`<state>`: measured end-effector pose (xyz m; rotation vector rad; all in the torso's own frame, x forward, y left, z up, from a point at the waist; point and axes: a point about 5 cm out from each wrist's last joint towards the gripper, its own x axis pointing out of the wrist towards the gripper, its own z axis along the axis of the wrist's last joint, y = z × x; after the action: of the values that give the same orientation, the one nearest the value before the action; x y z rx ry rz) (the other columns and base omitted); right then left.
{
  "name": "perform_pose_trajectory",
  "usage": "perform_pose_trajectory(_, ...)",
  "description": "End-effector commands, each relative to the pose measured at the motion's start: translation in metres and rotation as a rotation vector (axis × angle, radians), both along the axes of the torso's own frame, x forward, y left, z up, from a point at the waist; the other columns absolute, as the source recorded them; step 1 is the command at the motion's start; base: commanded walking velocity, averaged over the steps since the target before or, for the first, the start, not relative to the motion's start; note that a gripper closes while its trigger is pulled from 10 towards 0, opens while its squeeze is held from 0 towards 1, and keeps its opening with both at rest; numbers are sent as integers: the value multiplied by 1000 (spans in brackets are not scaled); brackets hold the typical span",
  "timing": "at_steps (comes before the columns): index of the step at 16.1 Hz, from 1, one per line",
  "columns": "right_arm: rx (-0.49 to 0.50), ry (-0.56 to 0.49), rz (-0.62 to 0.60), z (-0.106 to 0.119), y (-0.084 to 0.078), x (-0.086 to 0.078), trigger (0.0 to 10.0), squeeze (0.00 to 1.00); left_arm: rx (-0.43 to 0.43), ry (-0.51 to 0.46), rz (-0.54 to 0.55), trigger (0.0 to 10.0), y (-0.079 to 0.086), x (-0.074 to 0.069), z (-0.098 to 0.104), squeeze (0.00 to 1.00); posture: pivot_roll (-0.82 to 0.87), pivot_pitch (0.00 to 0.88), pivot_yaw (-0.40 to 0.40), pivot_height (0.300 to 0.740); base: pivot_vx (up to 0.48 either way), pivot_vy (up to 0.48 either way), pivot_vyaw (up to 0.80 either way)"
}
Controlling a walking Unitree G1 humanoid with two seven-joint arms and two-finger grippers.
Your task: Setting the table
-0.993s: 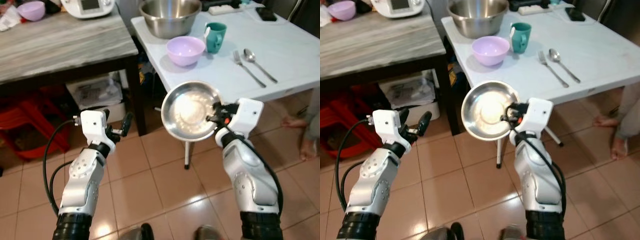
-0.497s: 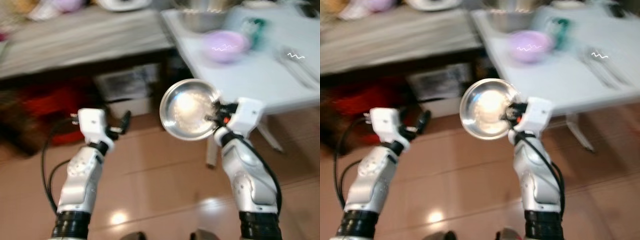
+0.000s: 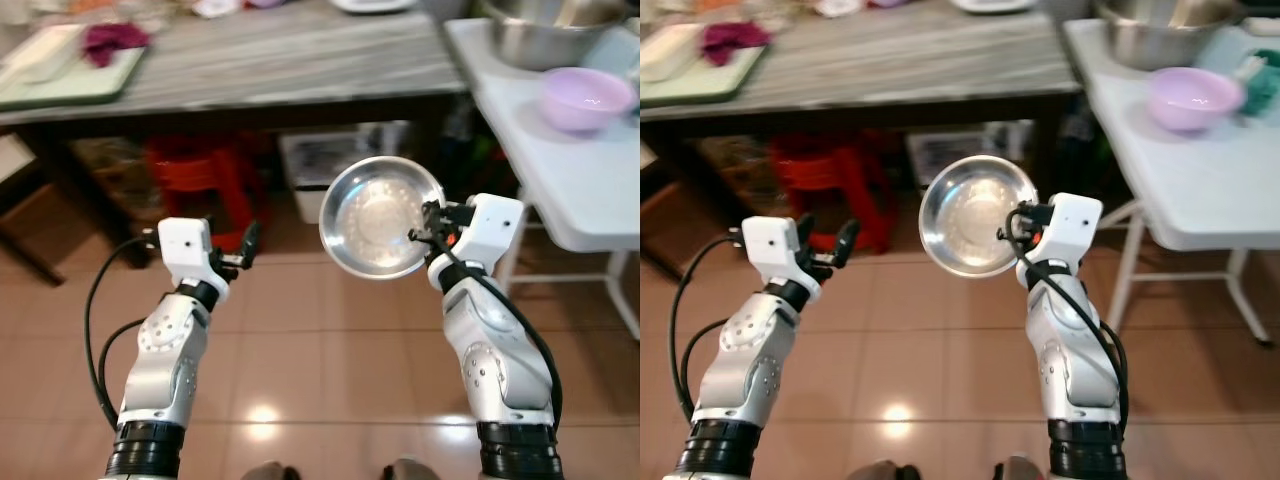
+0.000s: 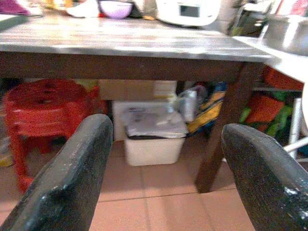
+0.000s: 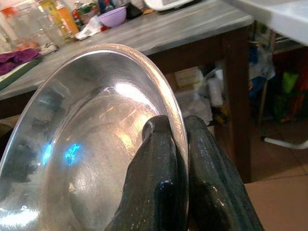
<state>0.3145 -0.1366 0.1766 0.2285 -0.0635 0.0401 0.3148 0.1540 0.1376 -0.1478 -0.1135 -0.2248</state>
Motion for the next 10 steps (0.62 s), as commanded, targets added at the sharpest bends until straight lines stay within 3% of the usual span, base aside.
perform_pose_trajectory(1, -7, -16, -21, 2, -6, -2, 10000, 0, 0, 0, 0, 10000, -4, -1, -1, 0, -127, 160, 76, 740, 0, 0, 0)
perform_pose_trajectory(10, 13, -37, -26, 4, -6, -1, 10000, 0, -4, -2, 6, 10000, -4, 1, 1, 0, -119, 151, 77, 740, 0, 0, 0)
